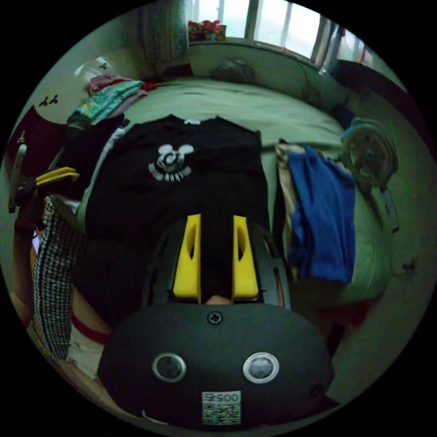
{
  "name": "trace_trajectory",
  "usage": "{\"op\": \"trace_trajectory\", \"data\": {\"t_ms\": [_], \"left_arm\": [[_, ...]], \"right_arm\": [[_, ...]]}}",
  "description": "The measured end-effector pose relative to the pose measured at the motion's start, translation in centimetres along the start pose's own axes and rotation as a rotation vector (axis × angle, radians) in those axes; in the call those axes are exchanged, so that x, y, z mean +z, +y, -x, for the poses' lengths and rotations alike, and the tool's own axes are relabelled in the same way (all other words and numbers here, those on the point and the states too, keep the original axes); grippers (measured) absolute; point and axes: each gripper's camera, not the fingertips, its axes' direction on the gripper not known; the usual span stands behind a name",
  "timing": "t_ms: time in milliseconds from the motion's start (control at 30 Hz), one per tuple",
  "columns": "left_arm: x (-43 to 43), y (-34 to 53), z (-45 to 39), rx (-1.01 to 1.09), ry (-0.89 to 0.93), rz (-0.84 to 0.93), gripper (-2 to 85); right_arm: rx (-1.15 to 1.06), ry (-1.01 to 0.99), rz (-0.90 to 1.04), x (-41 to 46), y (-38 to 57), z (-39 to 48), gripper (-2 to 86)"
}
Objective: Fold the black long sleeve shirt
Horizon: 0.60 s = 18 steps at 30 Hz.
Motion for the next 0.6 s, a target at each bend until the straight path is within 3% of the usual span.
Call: {"op": "trace_trajectory", "data": {"t_ms": [167, 367, 600], "left_arm": [[3.7, -5.9, 0.9, 0.010, -0.015, 0.007, 12.1], [8.1, -8.1, 2.2, 0.027, -0.013, 0.082, 13.2], [6.8, -5.9, 4.7, -0.023, 0.055, -0.013, 3.4]], "right_arm": [[0.007, -0.010, 0.051, 6.0, -9.8, 0.4, 8.5], [0.015, 0.004, 0.146, 12.0, -14.2, 0.6, 8.3], [0.150, -0.091, 0.091, 11.5, -14.3, -2.7, -0.3]]}}
